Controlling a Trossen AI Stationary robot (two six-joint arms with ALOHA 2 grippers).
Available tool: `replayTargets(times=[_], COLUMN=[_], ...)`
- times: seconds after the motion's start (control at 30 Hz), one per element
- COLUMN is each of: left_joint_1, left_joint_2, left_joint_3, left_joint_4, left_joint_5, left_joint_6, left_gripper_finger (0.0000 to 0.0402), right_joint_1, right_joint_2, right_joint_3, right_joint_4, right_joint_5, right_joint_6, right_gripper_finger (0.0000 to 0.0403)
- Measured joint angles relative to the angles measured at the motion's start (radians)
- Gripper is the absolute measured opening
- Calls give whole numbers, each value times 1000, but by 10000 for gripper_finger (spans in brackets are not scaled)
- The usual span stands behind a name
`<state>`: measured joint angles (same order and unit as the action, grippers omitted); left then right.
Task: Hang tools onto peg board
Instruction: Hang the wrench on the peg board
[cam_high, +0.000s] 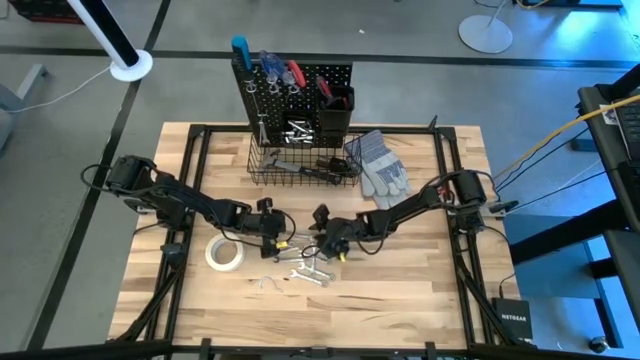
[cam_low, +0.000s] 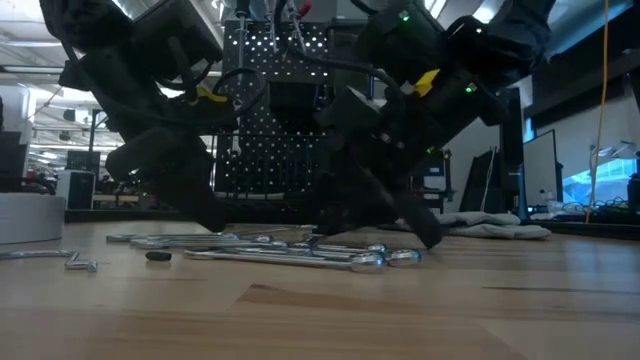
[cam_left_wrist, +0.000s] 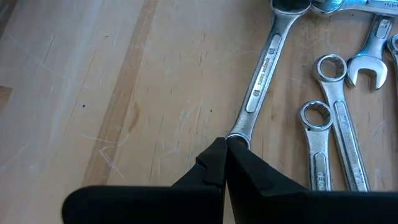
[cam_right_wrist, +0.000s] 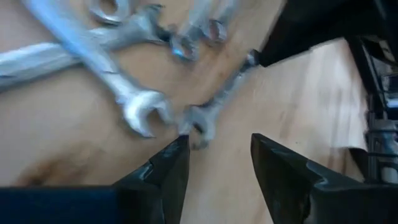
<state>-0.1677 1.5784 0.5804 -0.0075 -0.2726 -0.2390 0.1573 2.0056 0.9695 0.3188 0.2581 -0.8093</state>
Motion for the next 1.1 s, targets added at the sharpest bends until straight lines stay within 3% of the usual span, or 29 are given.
replayTargets(times=[0.37, 0.77, 1.1], left_joint_1=[0, 0, 0], left_joint_2=[1, 1, 1], left_joint_3=[-1, -1, -1], left_joint_4=[4, 13, 19], left_joint_5=[-3, -5, -8], left_joint_6=[2, 3, 3], left_gripper_finger=[1, 1, 1], right_joint_1=[-17, -14, -14], right_joint_2=[8, 9, 9], right_joint_3=[-3, -2, -1], right_joint_4=[75, 77, 75], right_joint_5=[-11, -39, -11], right_joint_6=[55, 95, 111], right_gripper_finger=[163, 18, 15])
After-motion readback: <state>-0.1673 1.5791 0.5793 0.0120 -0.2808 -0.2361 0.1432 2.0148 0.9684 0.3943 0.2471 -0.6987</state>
